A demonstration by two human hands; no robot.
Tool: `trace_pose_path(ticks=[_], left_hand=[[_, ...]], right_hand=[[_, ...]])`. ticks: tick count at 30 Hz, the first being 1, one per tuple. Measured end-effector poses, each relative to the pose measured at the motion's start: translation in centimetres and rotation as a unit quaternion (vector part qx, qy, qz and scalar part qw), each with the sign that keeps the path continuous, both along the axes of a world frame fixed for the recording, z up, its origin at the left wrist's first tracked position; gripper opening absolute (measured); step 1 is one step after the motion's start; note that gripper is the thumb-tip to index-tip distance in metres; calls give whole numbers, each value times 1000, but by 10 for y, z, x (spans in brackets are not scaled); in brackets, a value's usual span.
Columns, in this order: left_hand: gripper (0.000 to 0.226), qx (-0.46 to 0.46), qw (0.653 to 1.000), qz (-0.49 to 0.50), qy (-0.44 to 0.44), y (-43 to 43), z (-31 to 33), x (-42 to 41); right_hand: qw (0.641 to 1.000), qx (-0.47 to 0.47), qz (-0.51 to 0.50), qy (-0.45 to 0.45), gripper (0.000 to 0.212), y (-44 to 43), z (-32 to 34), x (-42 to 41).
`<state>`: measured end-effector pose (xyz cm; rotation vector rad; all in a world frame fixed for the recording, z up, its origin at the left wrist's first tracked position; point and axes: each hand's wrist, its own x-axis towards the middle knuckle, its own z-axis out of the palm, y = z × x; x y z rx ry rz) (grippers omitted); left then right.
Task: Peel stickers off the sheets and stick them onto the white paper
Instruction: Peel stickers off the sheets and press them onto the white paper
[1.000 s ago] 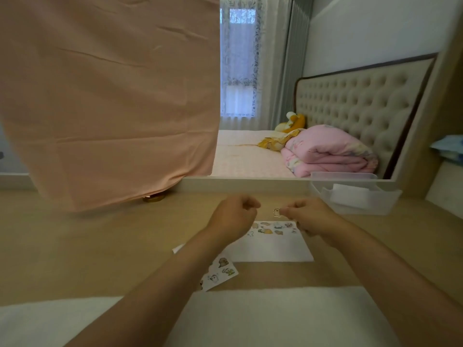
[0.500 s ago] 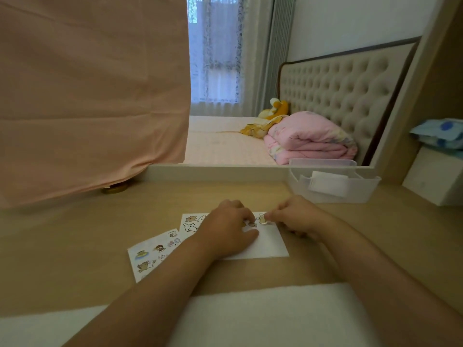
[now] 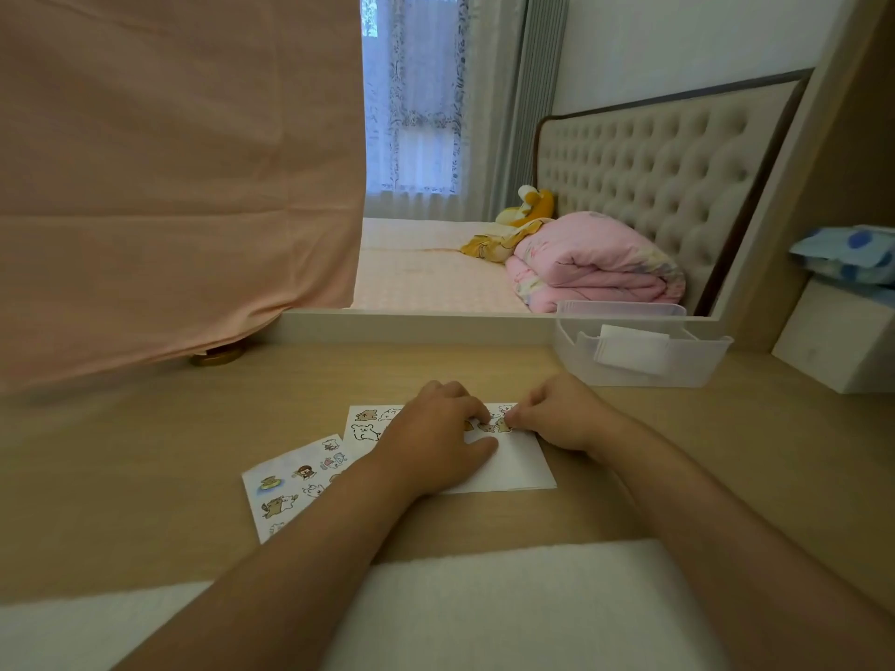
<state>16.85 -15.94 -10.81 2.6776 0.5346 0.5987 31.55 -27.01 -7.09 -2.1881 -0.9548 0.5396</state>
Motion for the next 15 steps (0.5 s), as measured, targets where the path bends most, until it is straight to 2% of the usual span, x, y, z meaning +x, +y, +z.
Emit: trace_pose_path(ticks=[15], left_hand=[[33, 8, 1000, -1, 7, -2, 1, -2]], right_hand=[[999, -12, -22, -42, 16, 1, -1, -3]])
